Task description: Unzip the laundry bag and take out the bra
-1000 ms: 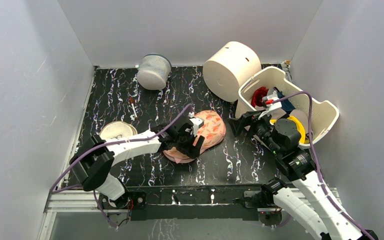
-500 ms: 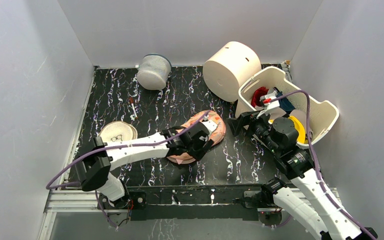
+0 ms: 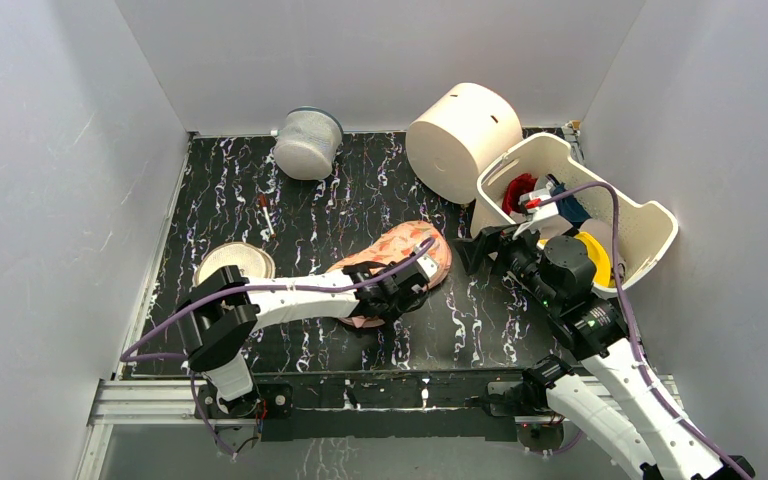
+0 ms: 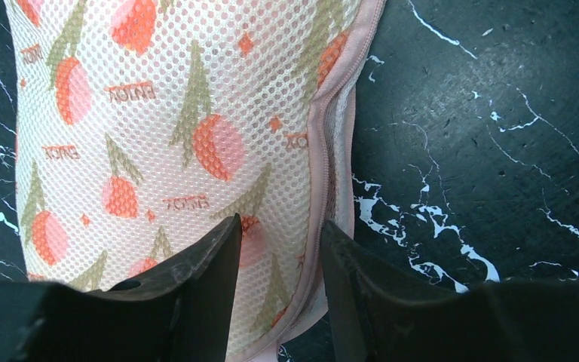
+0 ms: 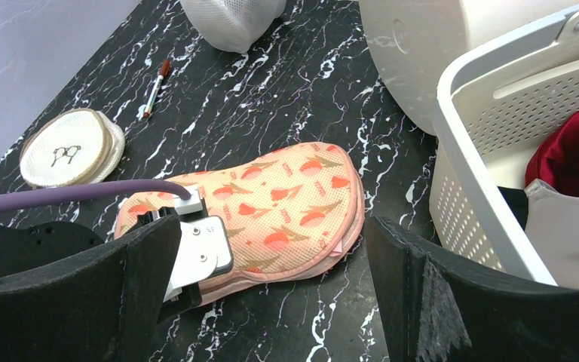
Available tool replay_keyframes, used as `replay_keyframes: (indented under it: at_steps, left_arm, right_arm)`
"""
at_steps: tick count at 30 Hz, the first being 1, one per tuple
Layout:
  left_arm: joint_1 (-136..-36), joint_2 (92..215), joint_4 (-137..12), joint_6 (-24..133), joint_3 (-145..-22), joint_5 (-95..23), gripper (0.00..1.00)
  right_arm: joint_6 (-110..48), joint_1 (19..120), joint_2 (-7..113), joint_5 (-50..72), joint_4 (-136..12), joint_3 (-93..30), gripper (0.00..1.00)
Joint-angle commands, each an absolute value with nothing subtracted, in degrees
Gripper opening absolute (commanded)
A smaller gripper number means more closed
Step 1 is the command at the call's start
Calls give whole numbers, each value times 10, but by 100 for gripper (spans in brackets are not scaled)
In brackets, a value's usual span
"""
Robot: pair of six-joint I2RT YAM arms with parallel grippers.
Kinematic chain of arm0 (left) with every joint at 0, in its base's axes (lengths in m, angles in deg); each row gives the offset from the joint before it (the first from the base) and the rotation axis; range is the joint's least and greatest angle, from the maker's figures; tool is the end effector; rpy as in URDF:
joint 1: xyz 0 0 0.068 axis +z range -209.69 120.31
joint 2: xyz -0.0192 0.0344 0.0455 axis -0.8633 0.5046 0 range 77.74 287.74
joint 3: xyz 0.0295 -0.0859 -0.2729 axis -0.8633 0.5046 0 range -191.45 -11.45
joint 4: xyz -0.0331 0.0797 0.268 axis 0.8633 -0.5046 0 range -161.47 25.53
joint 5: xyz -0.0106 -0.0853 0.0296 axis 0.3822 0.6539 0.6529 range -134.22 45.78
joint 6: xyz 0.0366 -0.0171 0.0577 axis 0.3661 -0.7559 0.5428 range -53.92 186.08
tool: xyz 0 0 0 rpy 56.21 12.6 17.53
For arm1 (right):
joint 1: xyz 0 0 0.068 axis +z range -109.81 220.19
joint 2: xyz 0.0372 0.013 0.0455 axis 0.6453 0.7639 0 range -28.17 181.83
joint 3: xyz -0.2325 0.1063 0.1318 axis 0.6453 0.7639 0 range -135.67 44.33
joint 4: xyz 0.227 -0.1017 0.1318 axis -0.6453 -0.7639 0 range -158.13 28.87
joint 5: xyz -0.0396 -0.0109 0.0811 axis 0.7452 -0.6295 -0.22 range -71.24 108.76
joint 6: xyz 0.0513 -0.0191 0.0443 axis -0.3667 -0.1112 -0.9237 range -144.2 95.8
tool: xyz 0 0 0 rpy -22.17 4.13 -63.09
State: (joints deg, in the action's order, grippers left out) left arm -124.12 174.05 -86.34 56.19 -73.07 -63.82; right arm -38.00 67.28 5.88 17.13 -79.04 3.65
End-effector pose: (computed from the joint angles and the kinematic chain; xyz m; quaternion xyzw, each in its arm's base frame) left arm 0.1791 -0.3295 0.1818 0.3889 0.8613 -0.0414 0.3244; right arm 0.1552 0.0813 0.3345 -0.0984 0.7668 0.2318 0.5904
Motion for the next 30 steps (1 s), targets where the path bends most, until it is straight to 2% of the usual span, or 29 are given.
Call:
replay_keyframes:
  at_steps: [1,5,10,17,22,25,28,30]
  left_arm:
    - [-1244,1738,-869,571,-749,-659,38]
    - [-1244,1733,-874,567,-752,-655,28]
    - [-1243,1715,-873,555,-753,-642,19]
    - [-1243,1690,-882,539,-765,-645,11]
    - [-1242,1666,-874,531,-773,-648,9]
    - [-1234,1657,-877,522,-779,-652,0]
    - [-1189,1640,-887,496,-789,-645,0]
    - [-1095,1618,-881,461,-780,-552,0]
  right_arm:
    - [-381,671,51,177,-770,37,93]
    - [-381,671,54,174,-768,37,93]
    - [-380,672,59,172,-766,36,93]
    - [-381,671,64,169,-766,35,93]
    - [-381,671,68,165,-766,32,93]
    - [-382,672,71,165,-768,30,93]
    - [-384,672,73,162,-770,28,93]
    - [-390,671,77,155,-771,28,93]
